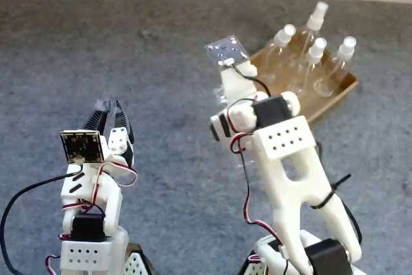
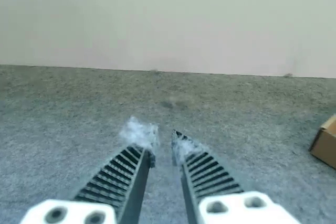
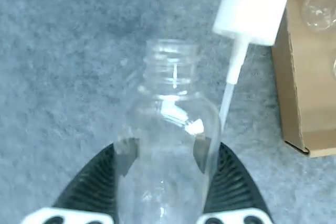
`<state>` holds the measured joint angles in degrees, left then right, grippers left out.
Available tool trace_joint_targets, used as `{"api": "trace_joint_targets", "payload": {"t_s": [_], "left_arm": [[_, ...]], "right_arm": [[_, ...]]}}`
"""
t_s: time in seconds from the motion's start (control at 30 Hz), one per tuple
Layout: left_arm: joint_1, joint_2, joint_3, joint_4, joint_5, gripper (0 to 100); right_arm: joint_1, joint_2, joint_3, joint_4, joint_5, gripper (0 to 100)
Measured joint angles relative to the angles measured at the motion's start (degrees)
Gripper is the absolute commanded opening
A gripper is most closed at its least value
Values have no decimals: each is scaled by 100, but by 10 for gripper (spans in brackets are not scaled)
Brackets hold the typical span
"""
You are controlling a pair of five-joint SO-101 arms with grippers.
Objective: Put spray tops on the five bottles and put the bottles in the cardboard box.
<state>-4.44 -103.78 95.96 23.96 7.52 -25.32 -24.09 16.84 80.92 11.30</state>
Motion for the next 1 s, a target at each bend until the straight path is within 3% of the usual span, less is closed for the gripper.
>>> {"api": "trace_joint_targets", "payload": {"t_s": [0.13, 0.4, 0.57, 0.77, 1.0], "left_arm": [[132, 0, 0, 105, -35, 7], [123, 0, 0, 185, -35, 7], [132, 0, 0, 185, -35, 7], [132, 0, 0, 185, -35, 7], [132, 0, 0, 185, -35, 7]], "right_arm": [[26, -35, 18, 413, 791, 5], [44, -62, 888, 220, 1099, 5], [53, -62, 1389, 44, 1952, 5], [686, -62, 1609, 35, 3024, 5], [1178, -633, 1749, 35, 3446, 5]]}}
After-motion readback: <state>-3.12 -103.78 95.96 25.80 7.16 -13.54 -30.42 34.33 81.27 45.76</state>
